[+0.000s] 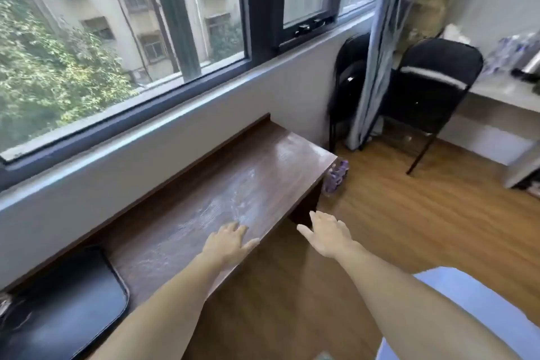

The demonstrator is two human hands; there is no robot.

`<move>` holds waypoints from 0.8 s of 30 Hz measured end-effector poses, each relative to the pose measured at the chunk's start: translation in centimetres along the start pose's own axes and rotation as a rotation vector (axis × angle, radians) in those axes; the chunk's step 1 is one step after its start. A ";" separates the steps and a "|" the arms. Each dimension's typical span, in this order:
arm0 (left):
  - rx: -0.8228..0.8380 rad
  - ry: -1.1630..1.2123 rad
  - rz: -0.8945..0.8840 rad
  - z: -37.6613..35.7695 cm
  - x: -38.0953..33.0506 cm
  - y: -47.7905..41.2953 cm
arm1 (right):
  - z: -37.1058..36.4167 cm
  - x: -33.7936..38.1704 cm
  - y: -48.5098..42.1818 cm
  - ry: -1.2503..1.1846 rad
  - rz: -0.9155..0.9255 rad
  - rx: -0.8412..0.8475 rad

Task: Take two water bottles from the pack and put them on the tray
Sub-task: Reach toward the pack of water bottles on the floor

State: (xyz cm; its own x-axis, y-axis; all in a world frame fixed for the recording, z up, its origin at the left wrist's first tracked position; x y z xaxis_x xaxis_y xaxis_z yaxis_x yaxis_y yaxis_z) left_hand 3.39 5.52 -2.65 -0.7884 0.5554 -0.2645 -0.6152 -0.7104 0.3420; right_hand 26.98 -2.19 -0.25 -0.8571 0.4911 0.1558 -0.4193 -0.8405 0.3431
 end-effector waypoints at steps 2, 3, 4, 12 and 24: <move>0.029 -0.001 -0.033 -0.3 -2.8 -1.9 | 0.9 -4.2 -0.4 -0.034 -0.075 -0.017; 0.030 -0.012 -0.051 -0.4 -4.2 -3.0 | 1.0 -6.4 -0.8 -0.039 -0.101 -0.024; 0.032 -0.030 -0.070 -0.4 -5.5 -3.9 | 1.4 -8.6 -1.0 -0.055 -0.135 -0.025; 0.027 -0.087 -0.221 1.3 -14.3 -12.2 | 3.8 -20.7 -1.3 -0.130 -0.345 -0.063; 0.052 -0.181 -0.395 2.8 -25.1 -23.4 | 6.7 -28.6 -4.4 -0.198 -0.498 -0.056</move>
State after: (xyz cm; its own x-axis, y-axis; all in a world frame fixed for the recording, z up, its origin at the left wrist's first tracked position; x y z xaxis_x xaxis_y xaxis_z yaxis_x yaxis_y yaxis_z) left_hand 37.55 9.44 -1.48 -0.4769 0.8501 -0.2235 -0.8648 -0.4083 0.2922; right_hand 55.35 -10.99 0.00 -0.4796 0.8626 0.1609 -0.7806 -0.5032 0.3708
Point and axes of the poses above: each hand's wrist, its own y-axis away from the middle knuckle, its own z-axis out of the back of the hand, x = y × z, the point moved 7 cm from there along -y, towards the middle knuckle, and after that the axes turned 9 degrees about -z, right-handed, at the moved point
